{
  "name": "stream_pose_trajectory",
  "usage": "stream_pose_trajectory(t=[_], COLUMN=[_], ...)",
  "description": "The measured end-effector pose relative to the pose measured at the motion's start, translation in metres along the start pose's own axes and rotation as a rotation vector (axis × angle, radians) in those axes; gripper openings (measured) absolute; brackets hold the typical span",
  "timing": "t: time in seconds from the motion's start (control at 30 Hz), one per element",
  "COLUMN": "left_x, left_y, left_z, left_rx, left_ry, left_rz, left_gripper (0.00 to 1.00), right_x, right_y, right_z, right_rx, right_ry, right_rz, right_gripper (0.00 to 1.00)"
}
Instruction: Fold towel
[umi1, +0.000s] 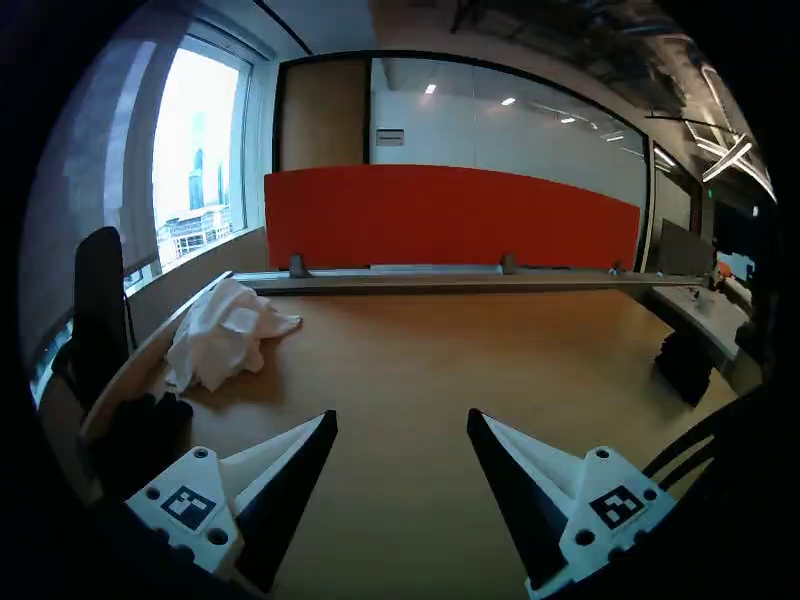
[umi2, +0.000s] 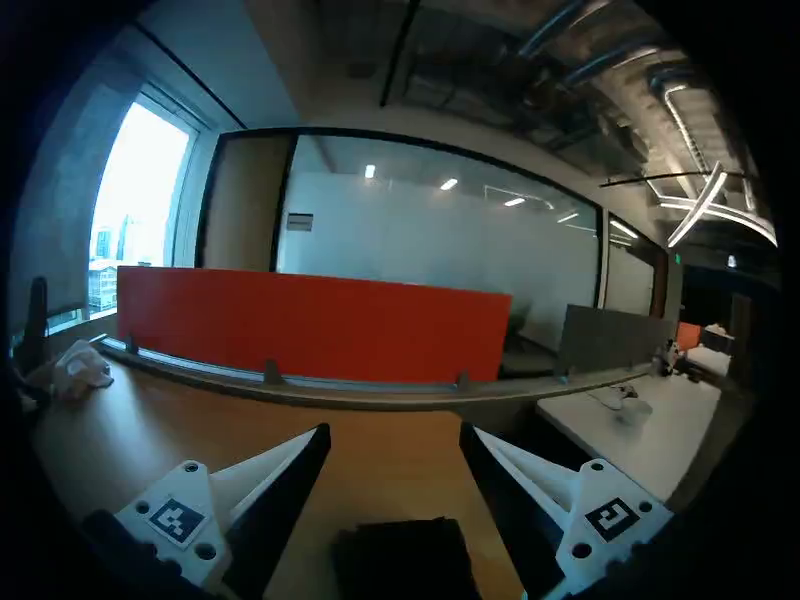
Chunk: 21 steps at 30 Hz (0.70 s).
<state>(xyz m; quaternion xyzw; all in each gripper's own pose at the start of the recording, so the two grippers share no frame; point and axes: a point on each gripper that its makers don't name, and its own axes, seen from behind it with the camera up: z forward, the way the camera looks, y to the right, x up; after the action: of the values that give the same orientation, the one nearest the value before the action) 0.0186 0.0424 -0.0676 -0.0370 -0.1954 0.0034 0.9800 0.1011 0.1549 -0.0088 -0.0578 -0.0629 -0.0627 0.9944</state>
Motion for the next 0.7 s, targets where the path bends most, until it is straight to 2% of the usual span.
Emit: stream_pose_trajectory(t=[0.3, 0.5, 0.7], left_x=[0.044, 0.082, 0.105], left_y=[-0.014, -0.015, -0.021], left_z=[0.012, 0.014, 0.019], left_rx=[0.012, 0.011, 0.025], left_ry=[0.095, 0.192, 0.239], left_rz=[0.002, 0.015, 0.010], left_gripper=[0.97, 0.97, 0.97], right_x=[0.007, 0.005, 0.009], right_y=[-0.022, -0.034, -0.044], right_z=[0.004, 0.006, 0.005], right_rx=[0.033, 0.052, 0.076], right_ry=[0.009, 0.003, 0.008], right_rz=[-0.001, 0.001, 0.009], right_gripper=[1.00, 1.00, 1.00])
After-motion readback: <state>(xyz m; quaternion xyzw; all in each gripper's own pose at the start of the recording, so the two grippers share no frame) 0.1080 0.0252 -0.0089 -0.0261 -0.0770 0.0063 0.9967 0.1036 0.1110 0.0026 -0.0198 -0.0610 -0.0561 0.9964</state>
